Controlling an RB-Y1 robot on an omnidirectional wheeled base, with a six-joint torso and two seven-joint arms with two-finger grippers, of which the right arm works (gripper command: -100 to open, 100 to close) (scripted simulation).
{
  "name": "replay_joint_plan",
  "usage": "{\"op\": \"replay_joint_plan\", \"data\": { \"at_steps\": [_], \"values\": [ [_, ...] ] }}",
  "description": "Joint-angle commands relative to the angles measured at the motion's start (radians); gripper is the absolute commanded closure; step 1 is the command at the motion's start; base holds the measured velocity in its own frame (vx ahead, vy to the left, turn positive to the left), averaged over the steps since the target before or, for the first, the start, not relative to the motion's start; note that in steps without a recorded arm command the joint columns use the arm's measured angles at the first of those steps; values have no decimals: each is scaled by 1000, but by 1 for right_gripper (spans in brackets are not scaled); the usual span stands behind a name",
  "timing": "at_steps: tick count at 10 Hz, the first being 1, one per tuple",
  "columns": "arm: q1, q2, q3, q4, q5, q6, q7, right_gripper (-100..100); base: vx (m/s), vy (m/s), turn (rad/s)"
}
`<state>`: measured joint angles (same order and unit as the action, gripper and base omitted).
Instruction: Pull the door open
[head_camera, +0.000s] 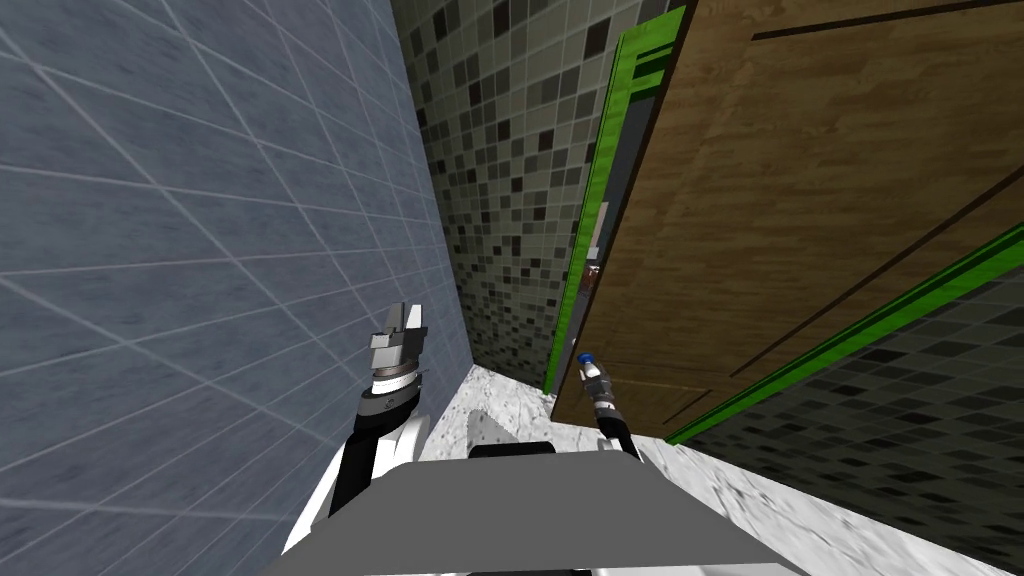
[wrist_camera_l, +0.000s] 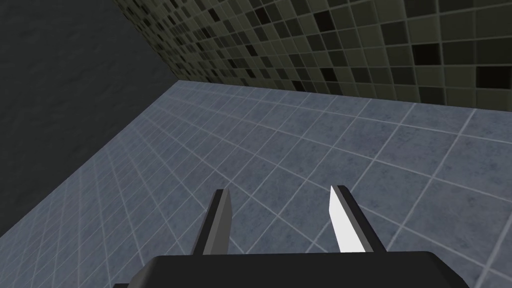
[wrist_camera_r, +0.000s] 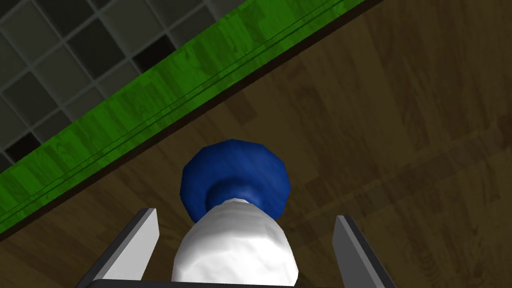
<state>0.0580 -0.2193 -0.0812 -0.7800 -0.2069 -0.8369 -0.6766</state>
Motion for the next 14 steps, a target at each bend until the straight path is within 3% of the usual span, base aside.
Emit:
{"op": "replay_joint_plan", "data": {
  "at_steps": [1, 14],
  "values": [
    [-3, 2, 8, 0, -19, 2, -50, -100, -50, -17, 53],
    [-11, 24, 70, -31, -164, 30, -378, -100, -64, -19, 48]
  ]
}}
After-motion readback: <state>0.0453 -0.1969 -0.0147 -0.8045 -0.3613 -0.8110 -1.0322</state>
